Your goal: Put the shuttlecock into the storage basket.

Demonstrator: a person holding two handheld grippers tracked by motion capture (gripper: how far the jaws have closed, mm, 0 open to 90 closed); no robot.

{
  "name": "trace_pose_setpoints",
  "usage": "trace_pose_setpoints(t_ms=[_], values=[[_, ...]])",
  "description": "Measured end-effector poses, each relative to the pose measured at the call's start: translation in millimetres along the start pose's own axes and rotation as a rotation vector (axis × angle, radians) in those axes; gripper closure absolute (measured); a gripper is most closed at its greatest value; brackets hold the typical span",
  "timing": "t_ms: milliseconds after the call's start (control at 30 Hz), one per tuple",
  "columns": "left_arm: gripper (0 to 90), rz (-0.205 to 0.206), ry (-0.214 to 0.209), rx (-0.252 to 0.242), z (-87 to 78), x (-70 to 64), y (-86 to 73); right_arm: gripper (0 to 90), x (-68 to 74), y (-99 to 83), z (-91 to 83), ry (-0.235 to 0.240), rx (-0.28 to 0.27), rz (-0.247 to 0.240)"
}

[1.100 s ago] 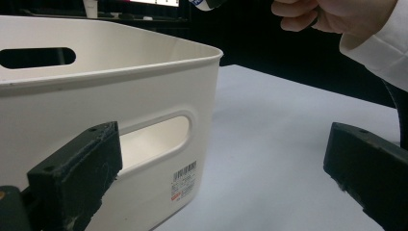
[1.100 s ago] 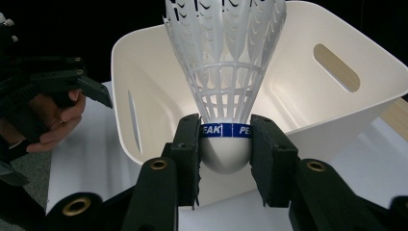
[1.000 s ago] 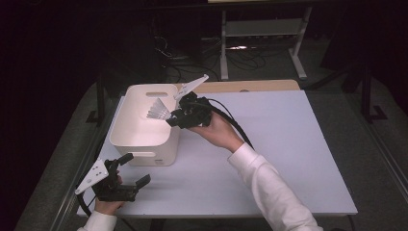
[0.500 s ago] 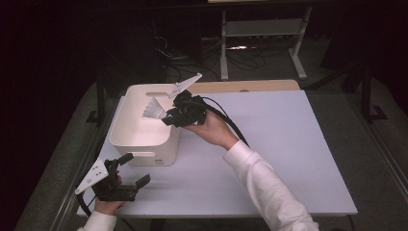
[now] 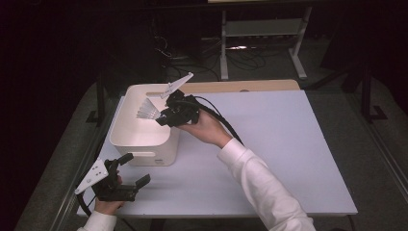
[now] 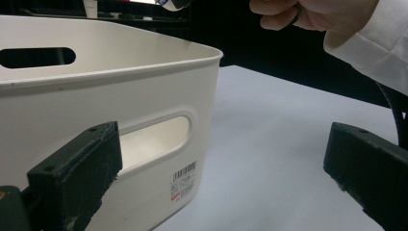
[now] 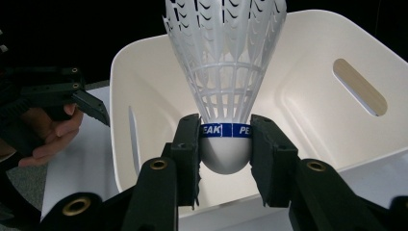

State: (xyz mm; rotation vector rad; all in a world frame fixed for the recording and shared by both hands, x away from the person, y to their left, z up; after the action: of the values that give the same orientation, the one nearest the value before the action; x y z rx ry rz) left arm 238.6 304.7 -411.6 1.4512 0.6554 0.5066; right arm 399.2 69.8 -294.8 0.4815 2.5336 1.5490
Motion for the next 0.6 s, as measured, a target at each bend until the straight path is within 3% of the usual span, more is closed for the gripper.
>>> trace_pose_setpoints(t_ms=[600], values=[[0.0,-0.001,-0.001,-0.001,-0.1,-0.4,0.1,63.6,0.3,-2.7,25.3,0.021,0.019,-0.025]])
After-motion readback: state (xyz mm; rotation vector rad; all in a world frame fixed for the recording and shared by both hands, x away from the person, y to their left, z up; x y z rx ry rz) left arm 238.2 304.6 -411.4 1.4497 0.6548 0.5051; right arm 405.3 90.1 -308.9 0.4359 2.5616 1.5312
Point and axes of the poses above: each handheld gripper's, and its own axes: z roughly forward along the jaws, y roughly out of its top, x roughly to its left, the point moved 1 cm from there along z, roughly forward along the jaws, and after that the axes turned 9 degrees about -x, right-handed, at the moved point
